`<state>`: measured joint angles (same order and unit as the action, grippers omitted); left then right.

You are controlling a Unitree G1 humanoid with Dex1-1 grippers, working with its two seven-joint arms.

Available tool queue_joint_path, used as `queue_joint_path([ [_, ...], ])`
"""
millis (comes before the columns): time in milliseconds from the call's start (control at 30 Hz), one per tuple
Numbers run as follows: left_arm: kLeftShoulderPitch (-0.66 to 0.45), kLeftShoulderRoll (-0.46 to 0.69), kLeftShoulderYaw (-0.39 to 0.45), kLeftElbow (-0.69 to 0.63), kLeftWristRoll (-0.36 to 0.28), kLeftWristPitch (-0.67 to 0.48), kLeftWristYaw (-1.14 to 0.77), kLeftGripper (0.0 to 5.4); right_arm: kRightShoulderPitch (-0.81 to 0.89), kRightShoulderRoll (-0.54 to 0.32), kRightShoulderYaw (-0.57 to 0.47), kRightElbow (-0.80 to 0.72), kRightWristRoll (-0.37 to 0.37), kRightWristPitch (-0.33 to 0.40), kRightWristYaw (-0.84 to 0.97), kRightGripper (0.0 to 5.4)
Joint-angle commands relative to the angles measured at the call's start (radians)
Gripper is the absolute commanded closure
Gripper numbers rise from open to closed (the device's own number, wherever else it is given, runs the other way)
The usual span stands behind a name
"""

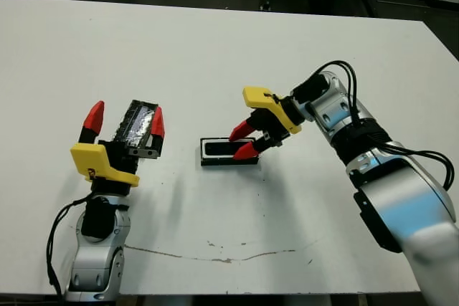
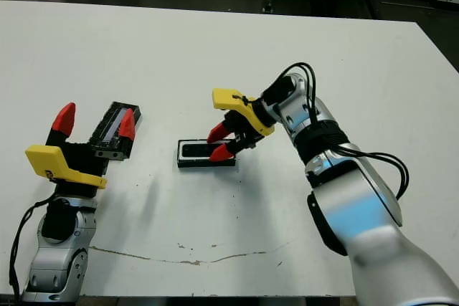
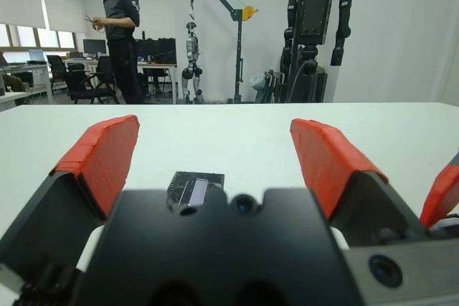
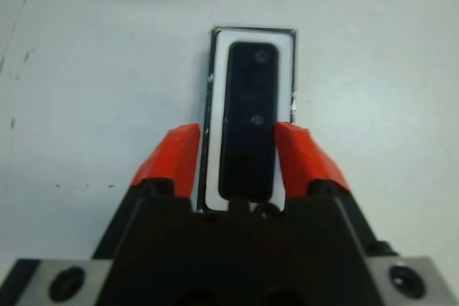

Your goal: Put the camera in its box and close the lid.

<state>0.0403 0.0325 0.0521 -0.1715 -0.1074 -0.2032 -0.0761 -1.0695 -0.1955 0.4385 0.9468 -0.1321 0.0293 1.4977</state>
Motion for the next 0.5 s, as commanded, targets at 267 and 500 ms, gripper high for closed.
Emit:
queue_joint_path([
  [267, 0.008, 0.002, -0.004, 0.007, 0.009, 0.002, 0.000, 0.00, 0.007, -0.024, 0.028, 0.010, -0.041, 0.017, -0.007, 0.92],
  [500, 0.008, -0.001, -0.002, 0.002, -0.008, 0.011, -0.005, 0.00, -0.005, -0.045, -0.010, -0.011, -0.014, 0.025, -0.023, 0.06],
])
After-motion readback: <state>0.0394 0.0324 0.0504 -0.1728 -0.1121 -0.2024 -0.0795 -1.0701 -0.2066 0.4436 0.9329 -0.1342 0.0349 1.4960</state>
